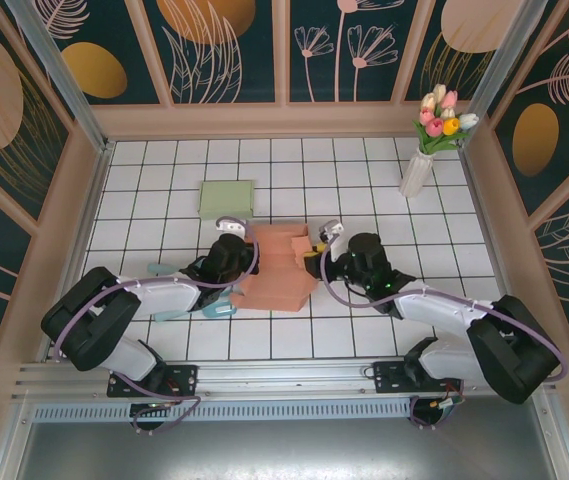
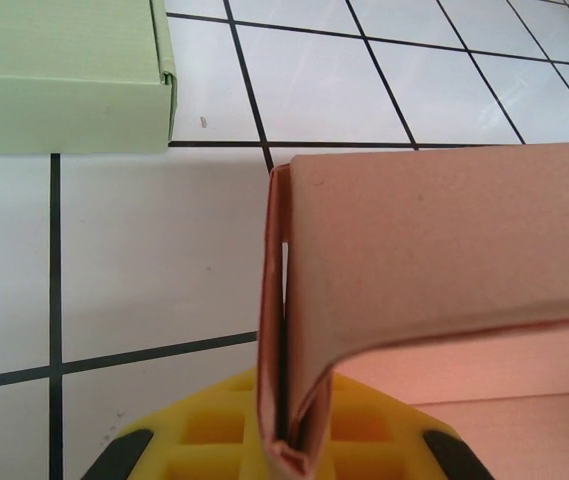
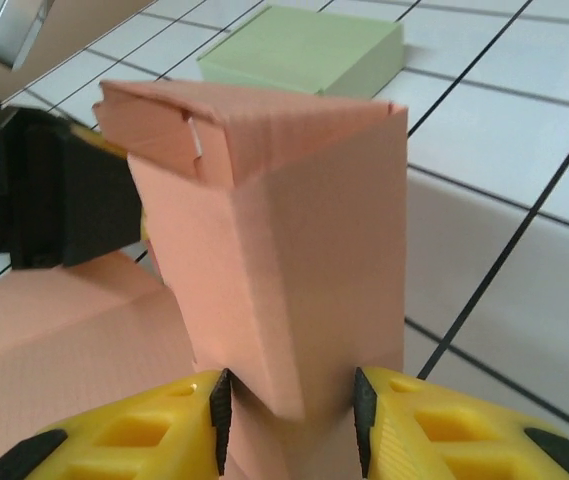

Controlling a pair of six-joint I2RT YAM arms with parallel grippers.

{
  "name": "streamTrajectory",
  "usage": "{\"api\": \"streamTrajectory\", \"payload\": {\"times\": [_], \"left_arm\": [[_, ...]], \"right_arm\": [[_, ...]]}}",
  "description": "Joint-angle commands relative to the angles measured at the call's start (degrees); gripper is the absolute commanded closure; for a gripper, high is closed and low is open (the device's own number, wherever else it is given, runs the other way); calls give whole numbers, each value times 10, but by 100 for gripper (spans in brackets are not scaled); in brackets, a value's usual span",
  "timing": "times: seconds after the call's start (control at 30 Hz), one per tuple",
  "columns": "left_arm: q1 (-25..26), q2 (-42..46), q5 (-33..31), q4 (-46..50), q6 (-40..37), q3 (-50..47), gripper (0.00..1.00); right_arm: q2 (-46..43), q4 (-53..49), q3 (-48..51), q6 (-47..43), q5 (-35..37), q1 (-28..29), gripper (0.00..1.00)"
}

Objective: Fold the paper box

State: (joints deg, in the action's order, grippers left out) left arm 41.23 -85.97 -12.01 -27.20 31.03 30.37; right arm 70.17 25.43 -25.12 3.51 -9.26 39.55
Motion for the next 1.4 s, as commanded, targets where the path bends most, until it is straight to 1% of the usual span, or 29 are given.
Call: {"api": "streamTrajectory", "payload": {"times": [0.0, 0.07, 0.13, 0.3, 0.43, 0.5, 0.53, 0.6, 0.67, 0.77, 0.8, 0.9, 1.0, 1.03, 1.07, 1.1, 1.13, 1.17, 1.2, 1.23, 1.27, 1.37], "left_arm": [[-1, 9, 2, -1, 13, 9, 100], [0, 7, 0, 4, 18, 11, 100], [0, 7, -2, 6, 22, 13, 100], [1, 13, 3, 13, 25, 15, 100], [1, 19, -6, 19, 26, 15, 100], [0, 18, -29, 32, 35, 18, 100], [0, 17, -48, 45, 44, 22, 100], [1, 14, -99, 78, 69, 31, 100], [1, 13, -147, 106, 91, 38, 100], [2, 20, -198, 133, 116, 42, 100], [3, 26, -210, 135, 122, 39, 100], [8, 47, -231, 139, 132, 33, 100], [16, 58, -255, 151, 138, 36, 100], [19, 60, -260, 155, 140, 38, 100], [21, 61, -261, 156, 140, 38, 100], [21, 62, -261, 155, 141, 38, 100], [22, 63, -260, 153, 141, 36, 100], [22, 63, -260, 149, 140, 32, 100], [22, 65, -261, 146, 141, 30, 100], [22, 66, -263, 146, 142, 27, 100], [22, 67, -266, 146, 142, 26, 100], [21, 66, -275, 151, 146, 26, 100]], "right_arm": [[9, -12, -37, 10, 118, 21, 61], [25, -21, -52, 15, 153, 29, 61], [44, -28, -66, 18, 172, 33, 61], [90, -29, -88, 9, 172, 36, 62], [108, -28, -96, 7, 185, 39, 71], [113, -30, -99, 8, 208, 42, 76], [115, -34, -102, 9, 233, 45, 79], [128, -55, -117, 16, 316, 58, 86], [151, -86, -138, 23, 416, 73, 87], [176, -114, -157, 50, 548, 87, 91], [178, -115, -157, 56, 569, 90, 91], [184, -114, -162, 81, 602, 91, 91], [211, -127, -183, 93, 639, 97, 90], [221, -131, -192, 94, 641, 98, 89], [229, -122, -194, 85, 622, 99, 88], [229, -98, -190, 73, 585, 99, 86], [223, -73, -179, 67, 524, 97, 84], [215, -47, -166, 61, 440, 88, 80], [210, -34, -156, 65, 381, 80, 77], [207, -25, -150, 73, 340, 74, 76], [207, -19, -146, 74, 315, 71, 74], [220, -16, -141, 65, 292, 72, 65]]}}
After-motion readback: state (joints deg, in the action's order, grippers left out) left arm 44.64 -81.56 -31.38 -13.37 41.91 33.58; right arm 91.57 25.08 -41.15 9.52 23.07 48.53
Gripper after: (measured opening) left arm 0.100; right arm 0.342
